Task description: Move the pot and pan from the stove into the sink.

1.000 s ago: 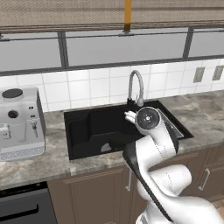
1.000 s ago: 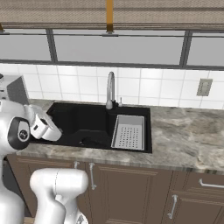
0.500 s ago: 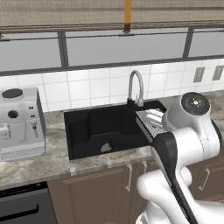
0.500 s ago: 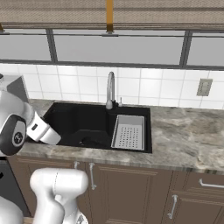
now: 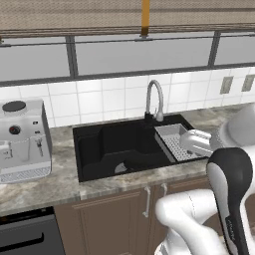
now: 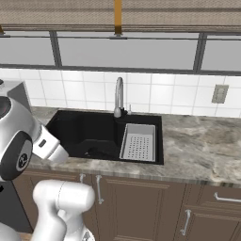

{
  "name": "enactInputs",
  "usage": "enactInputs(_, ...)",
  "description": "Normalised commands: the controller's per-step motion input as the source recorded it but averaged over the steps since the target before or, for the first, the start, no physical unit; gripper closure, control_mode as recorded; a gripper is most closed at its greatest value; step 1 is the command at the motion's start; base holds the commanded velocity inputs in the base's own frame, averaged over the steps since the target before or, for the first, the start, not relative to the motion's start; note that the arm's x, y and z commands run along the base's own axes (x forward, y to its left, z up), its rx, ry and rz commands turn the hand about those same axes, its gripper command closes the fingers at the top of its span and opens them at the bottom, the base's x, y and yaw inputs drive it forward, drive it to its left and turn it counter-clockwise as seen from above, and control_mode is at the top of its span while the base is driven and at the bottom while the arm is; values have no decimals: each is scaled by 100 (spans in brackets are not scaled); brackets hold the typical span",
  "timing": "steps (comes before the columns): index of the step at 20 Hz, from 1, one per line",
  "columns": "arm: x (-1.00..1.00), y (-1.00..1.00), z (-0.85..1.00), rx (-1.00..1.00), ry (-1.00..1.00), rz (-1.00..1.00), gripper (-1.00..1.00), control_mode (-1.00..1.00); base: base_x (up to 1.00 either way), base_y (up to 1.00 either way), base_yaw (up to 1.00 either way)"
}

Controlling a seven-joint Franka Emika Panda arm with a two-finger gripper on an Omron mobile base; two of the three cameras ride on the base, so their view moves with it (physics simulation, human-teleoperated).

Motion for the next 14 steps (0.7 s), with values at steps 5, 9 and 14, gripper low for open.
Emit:
enactInputs(5,0,0,0,0,0,0,-100,-100,0,0,0)
enactInputs(9,-2,0,0,0,0,0,-100,100,-30,-2,0)
enactInputs(14,0,0,0,0,0,0,-100,100,-87,-7,0)
